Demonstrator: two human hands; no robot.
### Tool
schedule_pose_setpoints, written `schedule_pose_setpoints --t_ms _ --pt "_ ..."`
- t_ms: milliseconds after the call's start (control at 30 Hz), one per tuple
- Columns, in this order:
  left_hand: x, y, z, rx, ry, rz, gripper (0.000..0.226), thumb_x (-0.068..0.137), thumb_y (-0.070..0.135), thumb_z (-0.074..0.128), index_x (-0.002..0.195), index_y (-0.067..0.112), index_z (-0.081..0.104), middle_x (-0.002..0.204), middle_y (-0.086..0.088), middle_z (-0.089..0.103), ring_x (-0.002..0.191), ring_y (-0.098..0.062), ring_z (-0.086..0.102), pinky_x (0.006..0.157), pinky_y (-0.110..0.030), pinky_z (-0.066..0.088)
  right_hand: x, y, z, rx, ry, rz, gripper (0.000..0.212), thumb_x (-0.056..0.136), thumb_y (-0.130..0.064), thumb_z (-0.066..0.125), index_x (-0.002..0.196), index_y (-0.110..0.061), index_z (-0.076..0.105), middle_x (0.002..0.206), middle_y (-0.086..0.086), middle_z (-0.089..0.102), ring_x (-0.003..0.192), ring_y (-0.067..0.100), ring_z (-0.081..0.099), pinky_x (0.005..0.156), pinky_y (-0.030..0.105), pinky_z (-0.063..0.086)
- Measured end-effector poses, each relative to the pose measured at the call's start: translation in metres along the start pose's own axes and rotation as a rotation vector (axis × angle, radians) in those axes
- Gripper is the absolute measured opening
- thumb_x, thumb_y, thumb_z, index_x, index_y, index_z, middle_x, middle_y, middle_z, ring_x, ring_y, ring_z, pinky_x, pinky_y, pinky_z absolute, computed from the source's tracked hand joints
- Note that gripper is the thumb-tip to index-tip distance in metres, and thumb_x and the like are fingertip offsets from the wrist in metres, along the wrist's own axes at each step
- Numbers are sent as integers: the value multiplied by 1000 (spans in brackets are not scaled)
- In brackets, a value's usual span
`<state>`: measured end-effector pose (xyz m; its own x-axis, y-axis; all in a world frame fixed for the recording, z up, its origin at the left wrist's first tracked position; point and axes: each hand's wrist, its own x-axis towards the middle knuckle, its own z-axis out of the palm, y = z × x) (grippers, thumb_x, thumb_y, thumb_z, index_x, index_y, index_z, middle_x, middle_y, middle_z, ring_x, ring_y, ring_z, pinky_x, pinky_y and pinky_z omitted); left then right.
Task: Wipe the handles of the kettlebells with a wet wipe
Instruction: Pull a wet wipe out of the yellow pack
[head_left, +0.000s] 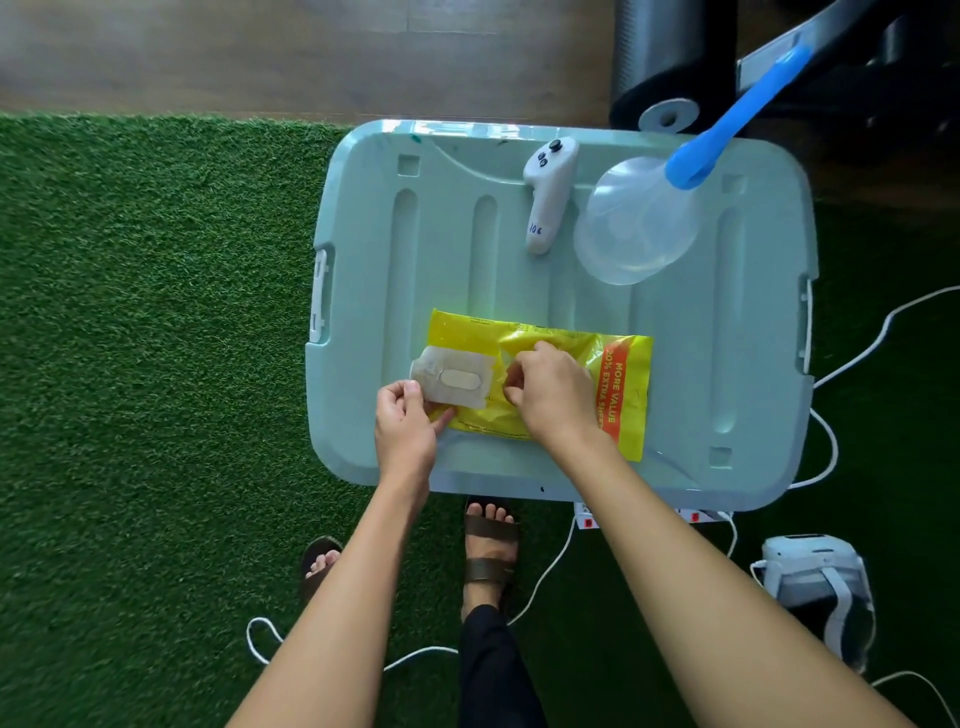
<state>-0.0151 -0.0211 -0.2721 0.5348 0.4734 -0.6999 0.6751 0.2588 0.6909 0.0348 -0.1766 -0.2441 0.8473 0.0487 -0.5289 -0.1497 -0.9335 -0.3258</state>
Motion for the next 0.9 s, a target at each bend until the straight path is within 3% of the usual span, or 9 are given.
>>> schedule_pose_setpoints --t_ms 133,233,367,467,567,633,700,767,900 --pt "0 2 -2 20 -28 -25 17 110 26 42 105 13 53 125 -26 59 120 -31 63 73 -26 62 1 0 0 -24 -65 -7 16 95 -28 66 101 -17 76 109 4 60 110 29 57 94 46 49" --pt "-2 5 -2 48 -33 -17 20 110 27 41 109 10 52 125 -25 58 120 -29 63 77 -28 62 -1 5 -2 58 -37 17 14 96 -30 65 94 -17 71 104 4 59 105 29 57 90 43 49" --pt "-10 10 1 61 -29 -19 21 110 28 40 111 10 52 125 -20 58 119 -24 63 83 -31 62 -13 20 -17 421 170 111 8 96 -24 63 91 -18 60 91 2 68 87 24 63 76 36 52" --pt "-17 15 1 71 -43 -19 18 109 29 42 109 14 52 121 -15 59 116 -21 63 85 -33 61 -32 33 -34 715 329 177 10 90 -19 73 91 -20 63 84 -8 71 76 7 66 61 19 49" --pt "-33 20 2 343 -31 250 15 108 33 46 103 21 53 100 1 63 93 -16 65 86 -39 57 -53 51 -41 839 450 250 25 84 -17 78 103 -27 65 84 -10 73 71 -1 65 64 13 50" --pt "-51 22 10 500 -82 529 15 107 31 50 106 18 57 98 3 65 93 -16 64 82 -32 52 -66 66 -36 740 541 252 30 85 -14 77 110 -27 67 85 -11 72 70 1 66 68 14 52" --pt "-65 15 25 608 -273 763 13 104 27 57 109 16 64 105 1 67 100 -14 63 85 -28 50 -73 80 -25 551 593 199 30 86 -10 76 112 -23 72 85 -6 70 71 8 65 71 22 54" --pt "-68 -3 39 843 -437 942 19 99 26 65 116 18 69 116 -1 68 106 -20 62 87 -34 50 -77 93 -12 381 557 121 26 86 -10 75 109 -21 76 84 -1 68 72 16 64 73 30 54" --pt "-57 -29 58 1254 -442 1008 39 95 23 69 134 24 65 129 -7 65 103 -30 63 66 -40 52 -77 103 -2 250 386 81 22 91 -15 71 111 -21 78 90 0 68 83 22 65 79 38 55"
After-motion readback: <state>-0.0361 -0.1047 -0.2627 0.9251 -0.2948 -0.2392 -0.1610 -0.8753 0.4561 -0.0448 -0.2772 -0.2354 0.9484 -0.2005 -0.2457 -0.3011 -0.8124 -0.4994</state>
